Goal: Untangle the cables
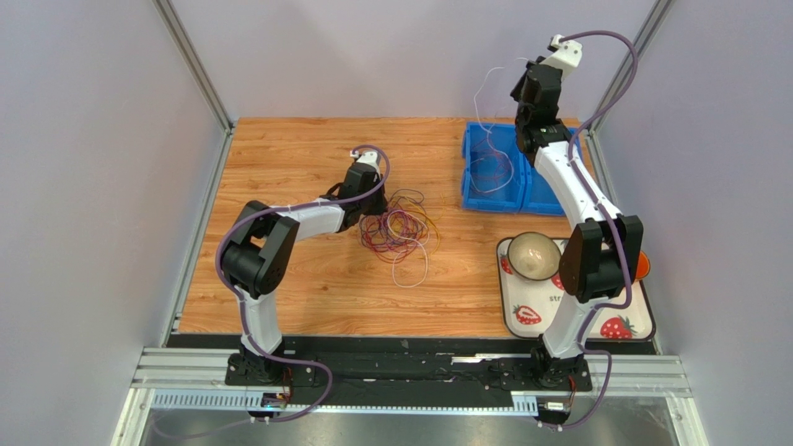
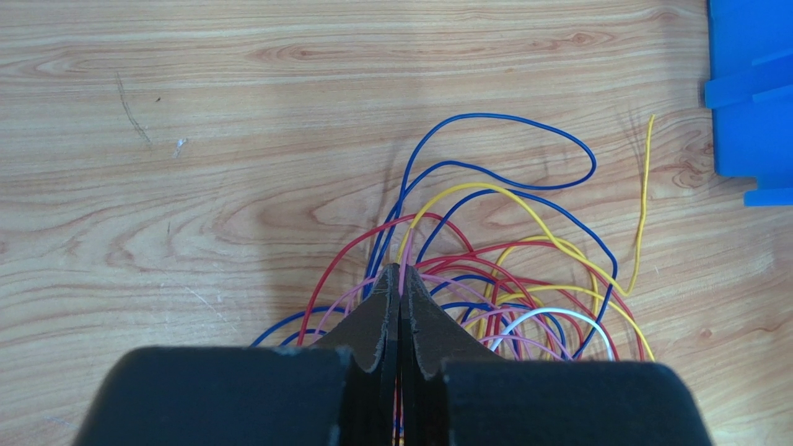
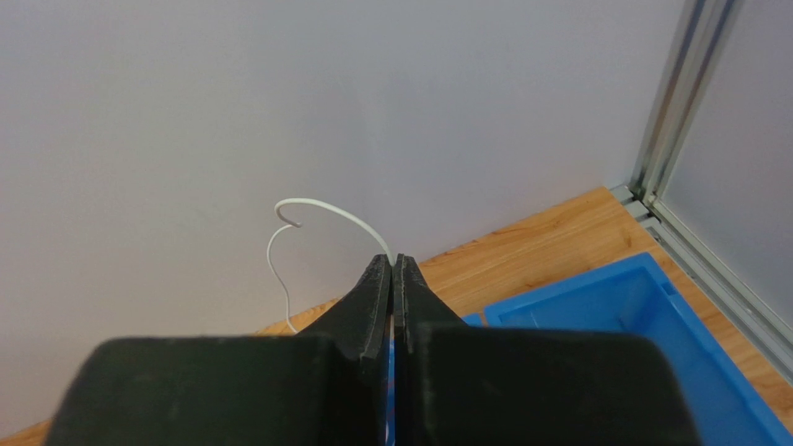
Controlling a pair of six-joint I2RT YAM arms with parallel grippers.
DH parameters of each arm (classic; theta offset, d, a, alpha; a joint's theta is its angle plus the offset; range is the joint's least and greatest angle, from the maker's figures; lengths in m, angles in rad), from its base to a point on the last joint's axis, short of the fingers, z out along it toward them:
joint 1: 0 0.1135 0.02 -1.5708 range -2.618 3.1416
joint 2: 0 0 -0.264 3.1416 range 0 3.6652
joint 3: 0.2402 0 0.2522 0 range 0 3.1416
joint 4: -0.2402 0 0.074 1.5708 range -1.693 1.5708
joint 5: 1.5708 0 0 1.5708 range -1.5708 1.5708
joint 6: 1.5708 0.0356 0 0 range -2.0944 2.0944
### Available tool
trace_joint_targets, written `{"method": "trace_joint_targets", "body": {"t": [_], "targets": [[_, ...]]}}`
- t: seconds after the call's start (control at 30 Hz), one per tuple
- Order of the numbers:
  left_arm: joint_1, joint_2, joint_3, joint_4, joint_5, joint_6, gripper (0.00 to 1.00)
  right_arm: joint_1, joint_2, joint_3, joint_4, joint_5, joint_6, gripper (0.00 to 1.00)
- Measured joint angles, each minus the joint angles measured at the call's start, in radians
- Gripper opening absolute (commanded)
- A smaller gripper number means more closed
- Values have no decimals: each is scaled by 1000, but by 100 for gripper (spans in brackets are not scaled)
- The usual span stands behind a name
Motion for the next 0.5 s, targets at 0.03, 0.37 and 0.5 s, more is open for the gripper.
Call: {"method": "trace_joint_targets", "body": {"t": [0.03,0.37,0.5], "targets": [[0,0,0,0,1,0,0,0,-3,-10,-8,14,2,0],[0,0,0,2,5,0,0,-1,-97,-243,-73,116,71,0],[0,0,0,2,6,0,0,-2,-100,-277,-124,133,98,0]]}}
